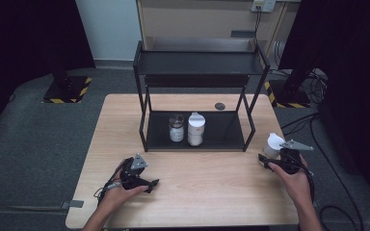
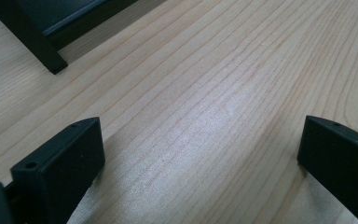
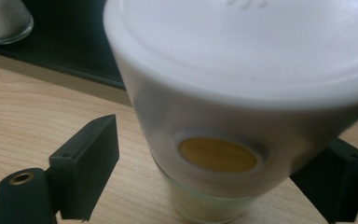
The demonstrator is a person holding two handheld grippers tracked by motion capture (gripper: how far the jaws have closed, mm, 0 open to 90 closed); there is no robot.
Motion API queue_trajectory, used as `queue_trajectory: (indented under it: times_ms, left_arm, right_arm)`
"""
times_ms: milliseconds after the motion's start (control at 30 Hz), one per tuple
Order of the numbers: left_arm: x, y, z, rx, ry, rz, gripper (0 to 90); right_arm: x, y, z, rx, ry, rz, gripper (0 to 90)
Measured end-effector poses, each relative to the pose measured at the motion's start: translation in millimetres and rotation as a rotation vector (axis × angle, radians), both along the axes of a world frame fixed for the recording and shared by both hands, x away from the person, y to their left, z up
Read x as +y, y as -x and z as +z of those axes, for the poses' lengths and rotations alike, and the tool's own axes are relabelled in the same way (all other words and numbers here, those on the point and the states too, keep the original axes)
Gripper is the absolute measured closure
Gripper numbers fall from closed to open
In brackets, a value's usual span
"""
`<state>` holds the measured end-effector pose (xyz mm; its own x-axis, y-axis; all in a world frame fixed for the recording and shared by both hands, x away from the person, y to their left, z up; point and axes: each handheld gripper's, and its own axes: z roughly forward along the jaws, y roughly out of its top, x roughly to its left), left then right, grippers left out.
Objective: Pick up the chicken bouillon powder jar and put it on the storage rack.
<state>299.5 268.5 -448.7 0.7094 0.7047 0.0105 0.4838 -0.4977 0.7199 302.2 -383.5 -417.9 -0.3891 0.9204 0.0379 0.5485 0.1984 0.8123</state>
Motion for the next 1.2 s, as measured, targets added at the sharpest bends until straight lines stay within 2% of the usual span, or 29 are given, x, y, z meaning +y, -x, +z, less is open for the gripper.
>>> queue_trajectory:
  times_ms: [200,400,933,1067,1200]
  left_arm:
    - [0.0,0.0,0.0,0.0,0.0,0.0,0.0]
    - [0.0,0.0,0.0,0.0,0.0,0.0,0.0]
    - [0.0,0.0,0.0,0.0,0.0,0.0,0.0]
    - [0.0,0.0,0.0,0.0,0.0,0.0,0.0]
    - [0.0,-0.1,0.0,0.0,0.0,0.0,0.0]
  right_arm:
    - [1.7,-0.5,-1.7,0.007,0.013,-0.015,22.6]
    - [6.1,-0.4,-5.1,-0.005,0.05,-0.025,31.0]
    - [3.5,0.8,-9.0,-0.019,0.038,-0.022,31.3]
    - [1.3,1.6,-9.9,-0.016,0.011,-0.032,31.4]
    - [0.9,4.0,-8.7,-0.026,-0.002,-0.016,31.4]
